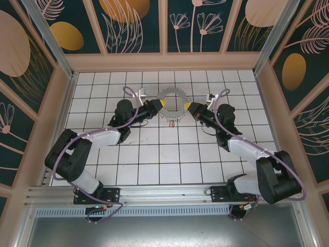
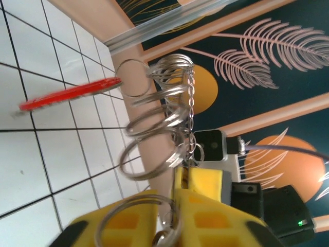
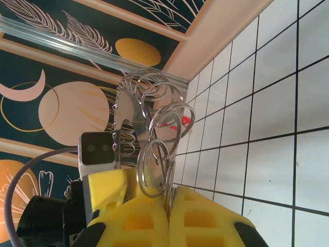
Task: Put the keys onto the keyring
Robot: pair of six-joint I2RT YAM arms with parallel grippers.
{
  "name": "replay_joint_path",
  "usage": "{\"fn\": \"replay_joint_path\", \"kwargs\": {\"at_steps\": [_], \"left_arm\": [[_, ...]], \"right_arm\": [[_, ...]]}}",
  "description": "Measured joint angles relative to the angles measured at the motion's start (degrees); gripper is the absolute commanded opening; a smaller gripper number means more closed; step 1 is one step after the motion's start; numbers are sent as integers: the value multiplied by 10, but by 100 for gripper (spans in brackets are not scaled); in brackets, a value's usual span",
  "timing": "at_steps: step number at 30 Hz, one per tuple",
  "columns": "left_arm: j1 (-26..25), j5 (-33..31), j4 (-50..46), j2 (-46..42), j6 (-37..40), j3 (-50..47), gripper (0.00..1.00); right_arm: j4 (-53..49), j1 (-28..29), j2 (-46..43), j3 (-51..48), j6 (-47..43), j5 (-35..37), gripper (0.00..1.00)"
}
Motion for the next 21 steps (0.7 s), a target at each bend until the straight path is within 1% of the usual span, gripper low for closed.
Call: {"fn": "replay_joint_path", "kwargs": {"at_steps": [5,7,9,11,16,19,21], "left_arm": [[-2,0,-28,-19,31,5,3],[-5,3,-39,-29,44,11,0],[-5,2,-45,-40,58,16,0],[-4,0,-48,-48,68,19,0],[-2,3,-47,-60,82,24,0],[-2,8,-47,-67,89,30,0],[-2,15,-47,-73,96,37,0]], "right_arm": [[-34,5,-30,0,-31,13,14],[-50,5,-50,0,-50,16,20],[-67,5,-75,0,-73,27,28],[-85,5,-99,0,-95,39,34],[-143,5,-172,0,-163,81,39],[-169,5,-222,0,-216,106,53],[-175,5,-252,0,-255,120,60]]}}
